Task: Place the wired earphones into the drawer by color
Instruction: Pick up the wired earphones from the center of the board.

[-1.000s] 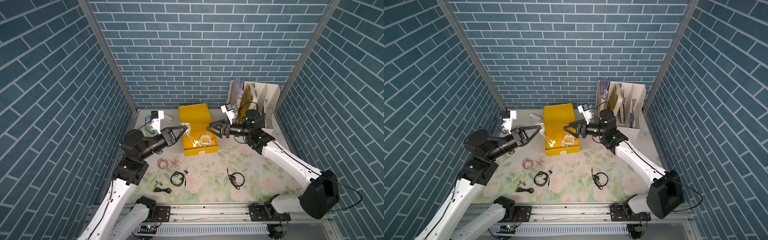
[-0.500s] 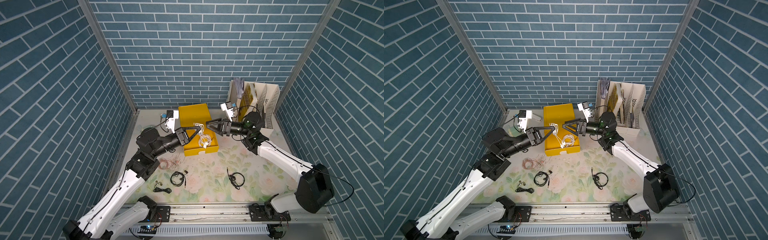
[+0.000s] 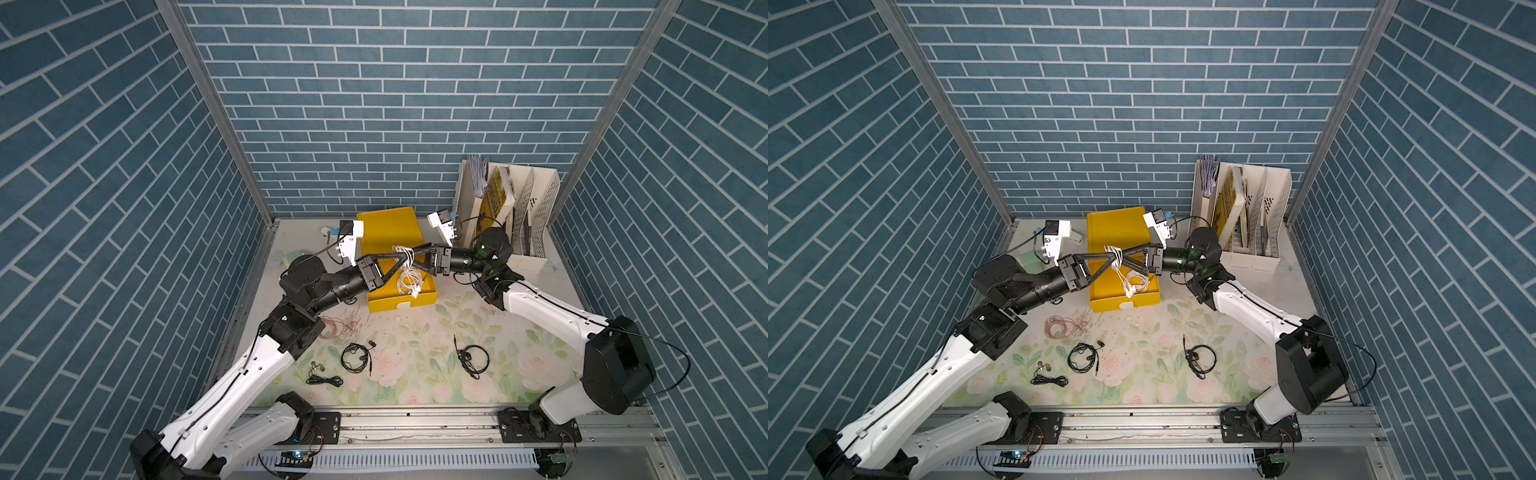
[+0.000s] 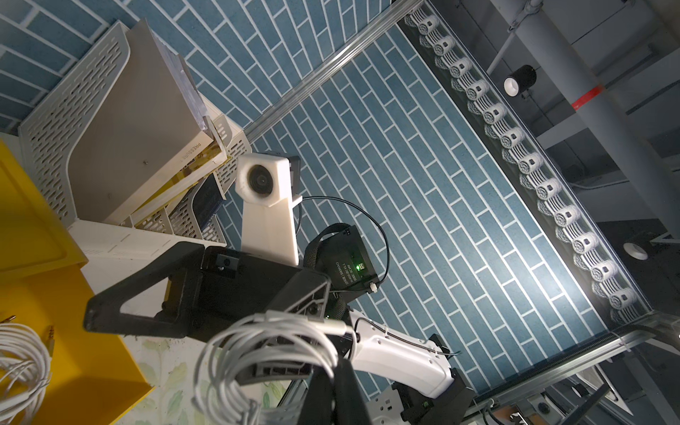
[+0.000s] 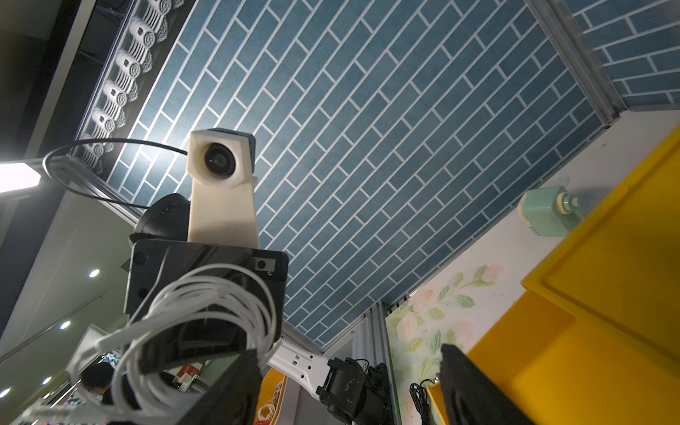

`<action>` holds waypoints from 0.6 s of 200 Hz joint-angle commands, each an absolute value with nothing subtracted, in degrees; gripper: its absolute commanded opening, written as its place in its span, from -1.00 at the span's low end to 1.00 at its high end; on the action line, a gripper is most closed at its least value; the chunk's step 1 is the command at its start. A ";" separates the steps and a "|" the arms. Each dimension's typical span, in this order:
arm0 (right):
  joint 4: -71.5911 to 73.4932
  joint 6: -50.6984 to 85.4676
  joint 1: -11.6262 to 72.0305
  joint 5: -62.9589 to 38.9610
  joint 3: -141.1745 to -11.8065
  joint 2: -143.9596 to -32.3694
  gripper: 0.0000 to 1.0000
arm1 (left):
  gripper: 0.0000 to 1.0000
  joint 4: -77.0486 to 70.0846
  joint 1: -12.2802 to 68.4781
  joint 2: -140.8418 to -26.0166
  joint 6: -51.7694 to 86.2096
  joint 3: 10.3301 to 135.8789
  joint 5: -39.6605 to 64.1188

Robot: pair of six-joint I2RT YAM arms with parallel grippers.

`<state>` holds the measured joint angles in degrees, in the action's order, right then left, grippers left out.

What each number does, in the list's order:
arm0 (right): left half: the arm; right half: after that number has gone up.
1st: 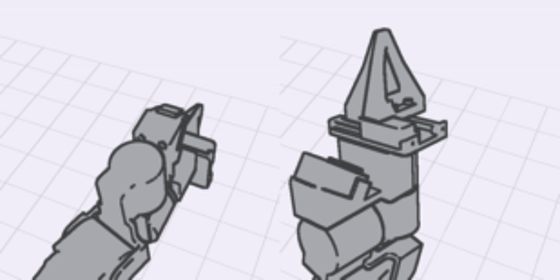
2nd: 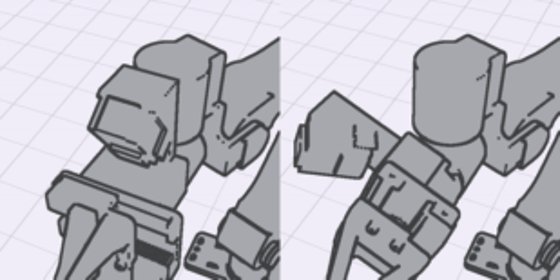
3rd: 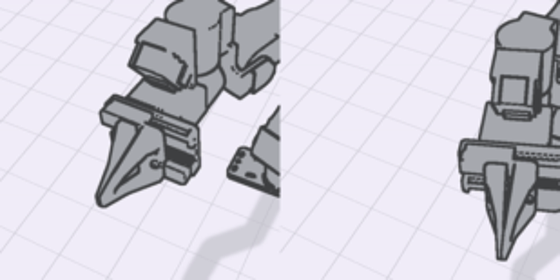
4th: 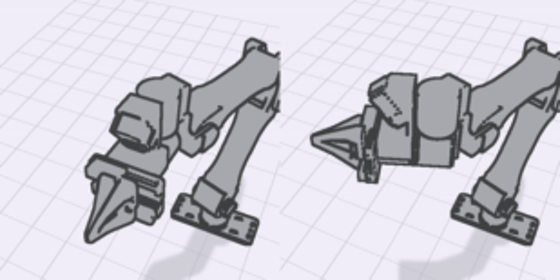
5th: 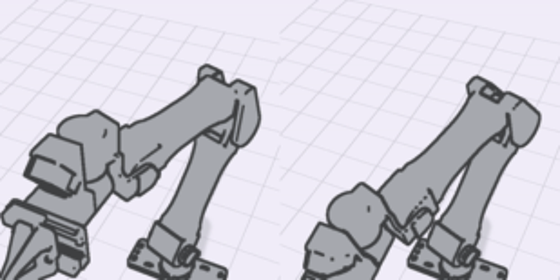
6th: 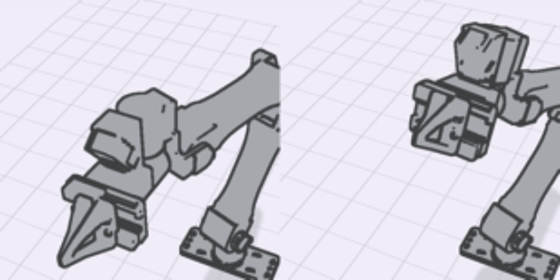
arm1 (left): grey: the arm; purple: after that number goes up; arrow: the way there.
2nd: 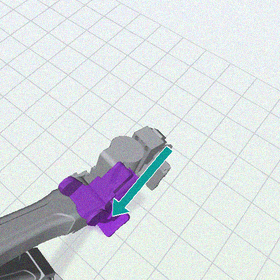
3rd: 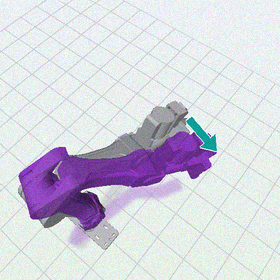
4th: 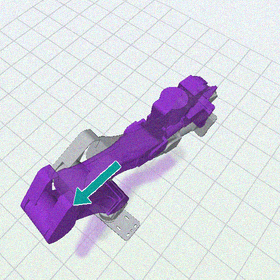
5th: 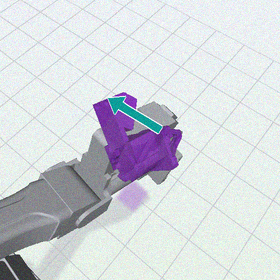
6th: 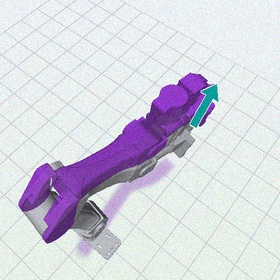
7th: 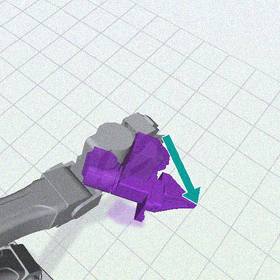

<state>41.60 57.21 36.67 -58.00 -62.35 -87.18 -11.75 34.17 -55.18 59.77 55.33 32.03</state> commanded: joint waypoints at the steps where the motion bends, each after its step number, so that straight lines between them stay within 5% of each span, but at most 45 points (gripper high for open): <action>1: 45.63 58.70 37.31 -59.59 -62.61 -87.39 0.57 | -0.96 -13.71 34.64 -55.47 59.16 54.49 31.64; 120: 49.43 61.67 38.62 -60.59 -60.60 -87.32 0.44 | -0.96 -13.27 34.69 -57.02 58.53 54.49 31.10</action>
